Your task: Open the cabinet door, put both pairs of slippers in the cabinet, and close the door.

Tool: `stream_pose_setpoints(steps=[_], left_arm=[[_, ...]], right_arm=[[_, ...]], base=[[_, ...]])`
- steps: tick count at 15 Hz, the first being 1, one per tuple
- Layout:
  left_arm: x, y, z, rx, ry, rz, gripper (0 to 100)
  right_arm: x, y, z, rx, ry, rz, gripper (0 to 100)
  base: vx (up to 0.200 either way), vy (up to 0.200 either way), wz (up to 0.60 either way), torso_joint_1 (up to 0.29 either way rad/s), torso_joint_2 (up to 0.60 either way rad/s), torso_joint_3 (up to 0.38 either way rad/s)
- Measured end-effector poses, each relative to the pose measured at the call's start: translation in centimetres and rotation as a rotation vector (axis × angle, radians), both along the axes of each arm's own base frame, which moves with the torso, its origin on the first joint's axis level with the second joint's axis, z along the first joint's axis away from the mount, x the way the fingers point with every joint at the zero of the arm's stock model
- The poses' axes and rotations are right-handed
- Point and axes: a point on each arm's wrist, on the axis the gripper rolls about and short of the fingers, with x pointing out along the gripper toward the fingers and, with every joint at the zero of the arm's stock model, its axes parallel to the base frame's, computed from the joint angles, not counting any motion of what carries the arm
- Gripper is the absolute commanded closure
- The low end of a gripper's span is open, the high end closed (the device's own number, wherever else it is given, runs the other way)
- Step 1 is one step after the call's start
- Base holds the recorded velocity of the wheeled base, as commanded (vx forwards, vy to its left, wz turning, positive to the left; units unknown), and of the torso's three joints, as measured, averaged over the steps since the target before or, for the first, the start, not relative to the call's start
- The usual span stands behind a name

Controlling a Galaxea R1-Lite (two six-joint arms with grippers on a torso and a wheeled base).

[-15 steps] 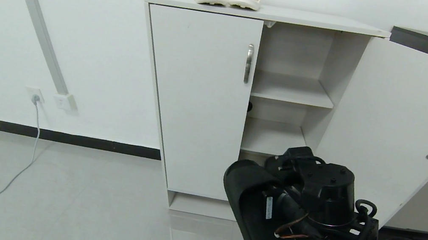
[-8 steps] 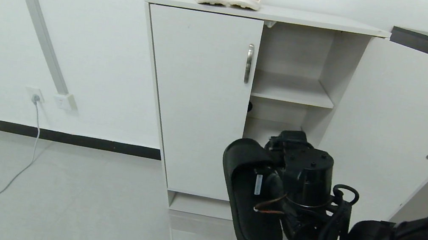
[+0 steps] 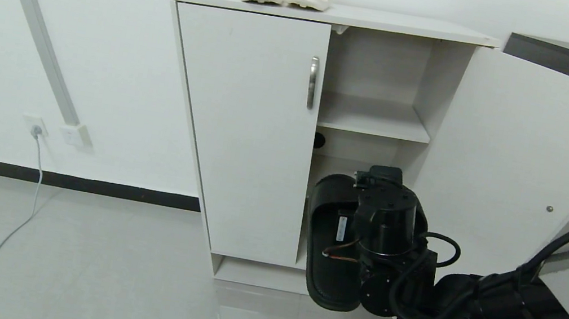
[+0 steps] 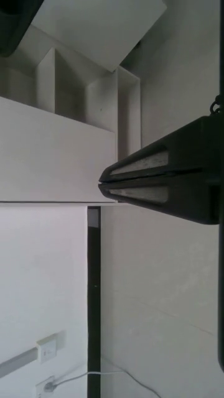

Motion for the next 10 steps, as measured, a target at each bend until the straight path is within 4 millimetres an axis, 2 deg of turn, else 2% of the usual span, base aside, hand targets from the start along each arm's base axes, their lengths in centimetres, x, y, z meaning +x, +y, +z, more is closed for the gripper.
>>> stream_pose_setpoints(steps=[1,6,10], left_arm=[[0.0,0.0,0.0,0.0,-0.001,0.0,100],[0.0,0.0,0.0,-0.002,0.0,-0.001,100],[0.0,0.0,0.0,-0.003,0.001,0.0,100]], right_arm=[[-0.1,0.1,-0.3,-0.005,0.006,0.004,100],[0.2,-0.1,-1.2,-0.023,0.024,-0.004,100],[1.8,-1.2,-2.5,-0.025,0.04,-0.024,100]], base=[[0.0,-0.2,0.0,-0.002,0.0,0.002],[0.0,0.0,0.0,0.0,0.0,0.0],[0.0,0.0,0.0,0.0,0.0,0.0]])
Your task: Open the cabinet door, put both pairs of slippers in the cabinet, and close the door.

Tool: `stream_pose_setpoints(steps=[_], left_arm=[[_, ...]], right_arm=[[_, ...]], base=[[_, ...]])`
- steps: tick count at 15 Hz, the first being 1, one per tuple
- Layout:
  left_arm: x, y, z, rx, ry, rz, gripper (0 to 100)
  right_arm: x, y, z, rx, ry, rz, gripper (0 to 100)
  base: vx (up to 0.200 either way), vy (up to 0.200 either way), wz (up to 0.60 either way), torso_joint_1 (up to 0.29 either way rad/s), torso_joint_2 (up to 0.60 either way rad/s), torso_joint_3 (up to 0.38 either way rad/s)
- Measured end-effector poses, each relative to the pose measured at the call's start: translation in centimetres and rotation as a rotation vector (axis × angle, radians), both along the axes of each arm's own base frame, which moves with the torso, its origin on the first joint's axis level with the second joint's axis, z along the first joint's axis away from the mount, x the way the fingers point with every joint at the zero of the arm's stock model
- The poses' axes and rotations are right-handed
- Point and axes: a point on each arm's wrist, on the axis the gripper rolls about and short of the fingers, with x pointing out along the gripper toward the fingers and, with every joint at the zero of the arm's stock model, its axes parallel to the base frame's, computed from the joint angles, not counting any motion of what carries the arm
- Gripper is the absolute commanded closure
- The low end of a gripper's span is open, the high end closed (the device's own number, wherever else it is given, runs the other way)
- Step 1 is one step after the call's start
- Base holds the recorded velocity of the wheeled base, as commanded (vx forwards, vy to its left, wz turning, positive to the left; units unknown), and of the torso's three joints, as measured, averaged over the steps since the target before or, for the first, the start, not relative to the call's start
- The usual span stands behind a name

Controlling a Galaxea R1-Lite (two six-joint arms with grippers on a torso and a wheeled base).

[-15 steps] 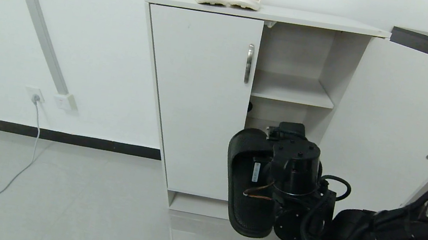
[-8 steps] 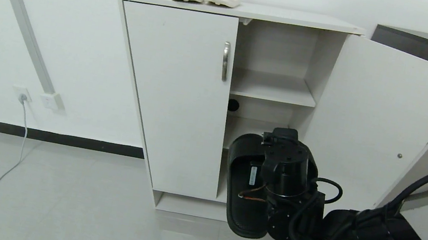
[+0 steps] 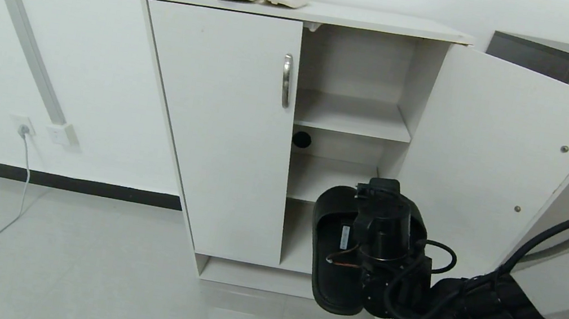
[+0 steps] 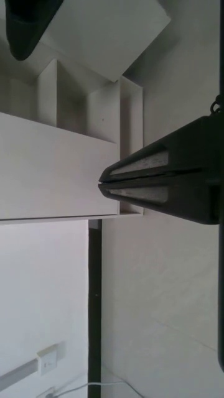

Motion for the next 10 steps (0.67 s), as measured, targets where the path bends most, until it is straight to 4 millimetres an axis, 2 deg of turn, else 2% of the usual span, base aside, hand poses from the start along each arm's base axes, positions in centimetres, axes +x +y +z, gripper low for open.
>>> stream_pose_setpoints(steps=[10], left_arm=[[0.0,0.0,0.0,-0.005,0.0,0.0,100]], right_arm=[[1.9,-1.7,-2.2,-0.024,0.05,-0.008,100]], base=[[0.0,0.0,0.0,0.0,0.0,0.0]])
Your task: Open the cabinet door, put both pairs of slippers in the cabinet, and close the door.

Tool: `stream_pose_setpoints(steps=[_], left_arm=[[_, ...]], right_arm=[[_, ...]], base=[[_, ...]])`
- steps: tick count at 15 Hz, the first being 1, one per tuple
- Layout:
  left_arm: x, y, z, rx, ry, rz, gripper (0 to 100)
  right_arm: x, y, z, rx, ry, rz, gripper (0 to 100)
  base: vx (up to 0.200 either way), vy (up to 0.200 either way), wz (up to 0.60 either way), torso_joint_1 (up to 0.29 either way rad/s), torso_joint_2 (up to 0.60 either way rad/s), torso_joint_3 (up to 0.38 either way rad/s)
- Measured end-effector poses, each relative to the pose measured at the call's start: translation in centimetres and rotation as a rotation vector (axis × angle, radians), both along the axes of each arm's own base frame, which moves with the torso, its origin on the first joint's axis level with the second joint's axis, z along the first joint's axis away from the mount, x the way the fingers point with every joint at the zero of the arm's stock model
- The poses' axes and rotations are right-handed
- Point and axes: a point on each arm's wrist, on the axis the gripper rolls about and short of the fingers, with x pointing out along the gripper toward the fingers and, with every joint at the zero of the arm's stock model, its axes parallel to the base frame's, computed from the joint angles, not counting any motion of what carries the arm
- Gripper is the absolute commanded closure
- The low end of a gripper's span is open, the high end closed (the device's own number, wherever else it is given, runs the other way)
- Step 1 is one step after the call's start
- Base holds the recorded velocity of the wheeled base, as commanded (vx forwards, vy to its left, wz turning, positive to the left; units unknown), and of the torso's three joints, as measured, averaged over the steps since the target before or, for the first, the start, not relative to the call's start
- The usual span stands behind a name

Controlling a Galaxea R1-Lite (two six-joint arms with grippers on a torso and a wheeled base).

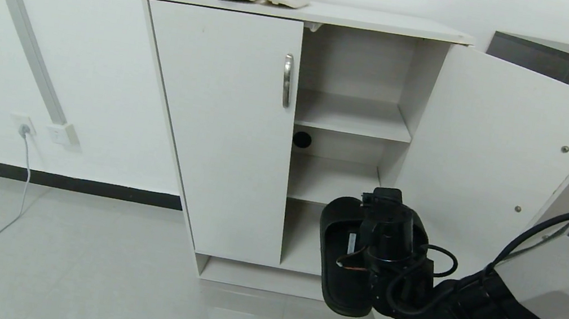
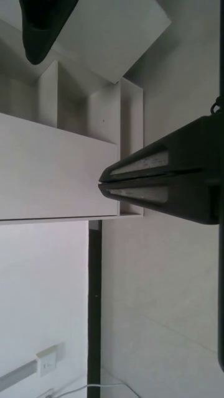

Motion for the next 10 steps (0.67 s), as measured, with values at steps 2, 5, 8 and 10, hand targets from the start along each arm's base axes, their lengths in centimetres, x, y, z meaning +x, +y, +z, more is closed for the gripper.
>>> stream_pose_setpoints(steps=[2,5,8,10], left_arm=[[0.0,0.0,0.0,0.001,0.0,0.0,100],[0.0,0.0,0.0,0.001,0.0,-0.001,100],[0.0,0.0,0.0,0.001,0.0,0.0,100],[0.0,0.0,0.0,0.001,0.0,-0.001,100]], right_arm=[[0.24,-0.26,-0.12,-0.002,0.002,-0.009,100],[0.32,-0.34,-0.2,-0.005,0.004,-0.012,100],[0.47,-0.52,-0.2,-0.005,0.005,-0.017,100],[0.59,-0.67,-0.21,-0.006,0.005,-0.021,100]], base=[[0.0,0.0,0.0,0.0,0.0,0.0],[0.0,0.0,0.0,0.0,0.0,0.0],[0.0,0.0,0.0,0.0,0.0,0.0],[0.0,0.0,0.0,0.0,0.0,0.0]])
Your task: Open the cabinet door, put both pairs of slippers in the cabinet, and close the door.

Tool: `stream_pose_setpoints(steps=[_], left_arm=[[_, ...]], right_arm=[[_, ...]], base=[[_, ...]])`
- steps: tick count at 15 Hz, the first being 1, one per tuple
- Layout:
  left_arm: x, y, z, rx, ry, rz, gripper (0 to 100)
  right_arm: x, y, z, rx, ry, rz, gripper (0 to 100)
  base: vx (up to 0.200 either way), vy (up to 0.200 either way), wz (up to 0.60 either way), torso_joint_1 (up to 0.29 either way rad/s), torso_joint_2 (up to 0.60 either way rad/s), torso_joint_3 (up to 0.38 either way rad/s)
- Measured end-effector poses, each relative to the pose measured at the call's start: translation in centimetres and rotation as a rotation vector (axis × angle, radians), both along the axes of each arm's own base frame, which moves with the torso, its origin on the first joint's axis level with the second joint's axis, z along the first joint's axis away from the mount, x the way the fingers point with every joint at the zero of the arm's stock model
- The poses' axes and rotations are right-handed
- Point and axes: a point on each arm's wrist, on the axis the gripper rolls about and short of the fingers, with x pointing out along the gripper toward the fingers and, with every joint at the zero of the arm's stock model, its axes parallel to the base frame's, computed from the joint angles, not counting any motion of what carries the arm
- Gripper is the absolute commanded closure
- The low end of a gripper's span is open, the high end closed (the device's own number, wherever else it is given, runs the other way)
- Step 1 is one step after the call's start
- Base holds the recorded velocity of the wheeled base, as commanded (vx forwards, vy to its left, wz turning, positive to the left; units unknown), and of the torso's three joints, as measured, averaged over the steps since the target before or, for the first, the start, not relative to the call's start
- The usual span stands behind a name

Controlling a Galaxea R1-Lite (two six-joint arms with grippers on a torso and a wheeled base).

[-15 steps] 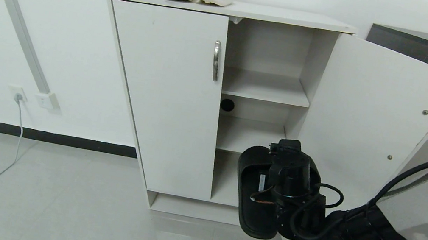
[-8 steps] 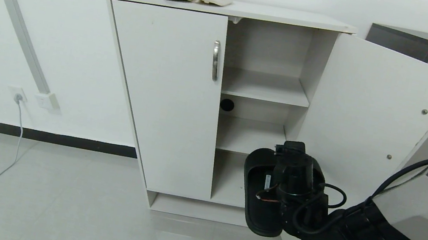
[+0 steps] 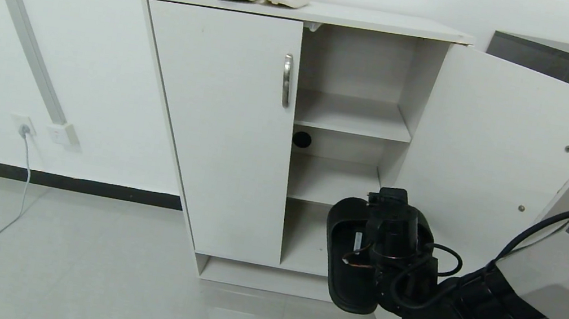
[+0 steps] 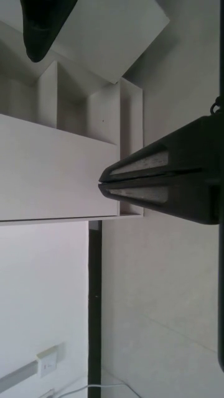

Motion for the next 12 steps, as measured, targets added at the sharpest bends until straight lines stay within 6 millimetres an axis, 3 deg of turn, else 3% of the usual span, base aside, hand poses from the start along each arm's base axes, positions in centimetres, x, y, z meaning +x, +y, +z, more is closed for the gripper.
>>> stream_pose_setpoints(steps=[12], left_arm=[[0.0,0.0,0.0,-0.001,0.0,0.001,100]], right_arm=[[0.34,-0.6,-0.06,-0.002,0.002,-0.017,100]], base=[[0.0,0.0,0.0,0.0,0.0,0.0]])
